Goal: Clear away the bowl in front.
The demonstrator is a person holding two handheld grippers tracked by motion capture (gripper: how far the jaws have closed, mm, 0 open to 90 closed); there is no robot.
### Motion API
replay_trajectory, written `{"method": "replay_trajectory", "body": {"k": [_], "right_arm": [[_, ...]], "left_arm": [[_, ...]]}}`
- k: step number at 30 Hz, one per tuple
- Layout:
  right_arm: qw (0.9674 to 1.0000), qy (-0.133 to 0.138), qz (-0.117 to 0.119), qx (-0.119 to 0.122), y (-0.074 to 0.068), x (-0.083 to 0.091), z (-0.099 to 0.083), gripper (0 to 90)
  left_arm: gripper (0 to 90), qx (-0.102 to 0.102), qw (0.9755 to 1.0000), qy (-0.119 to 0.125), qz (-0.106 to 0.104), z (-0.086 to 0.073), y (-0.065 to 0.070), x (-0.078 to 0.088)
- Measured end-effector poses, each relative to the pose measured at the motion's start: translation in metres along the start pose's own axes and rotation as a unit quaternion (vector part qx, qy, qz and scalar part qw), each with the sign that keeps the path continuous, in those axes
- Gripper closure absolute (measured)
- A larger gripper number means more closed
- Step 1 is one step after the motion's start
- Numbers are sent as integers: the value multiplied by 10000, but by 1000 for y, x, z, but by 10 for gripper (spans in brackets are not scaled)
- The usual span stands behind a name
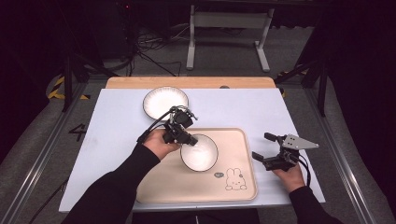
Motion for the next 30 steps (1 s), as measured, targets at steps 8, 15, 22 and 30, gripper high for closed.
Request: {"method": "replay_trajectory", "body": {"k": [8,15,22,30], "right_arm": [[10000,18,15,-7,0,0,0,16],[10000,19,17,-14,0,0,0,16],[10000,32,3,-37,0,0,0,16],[10000,32,1,-36,0,0,0,16]], "left_arm": [[801,-33,9999,-138,-23,-3,0,-11],[802,-34,9997,-247,-67,-5,1,-19],[802,55,9995,-267,-150,-7,1,-26],[802,130,9992,-284,-255,-9,-1,-30]]}}
Point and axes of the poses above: each handheld gripper's, and its own axes: x roughly backward along the jaws, z roughly out of its top, y roughly to its right, the point moved 2 cm from there along -x, roughly forward along the jaws, and after that the axes turned 8 degrees about z, right-handed, at the moved point
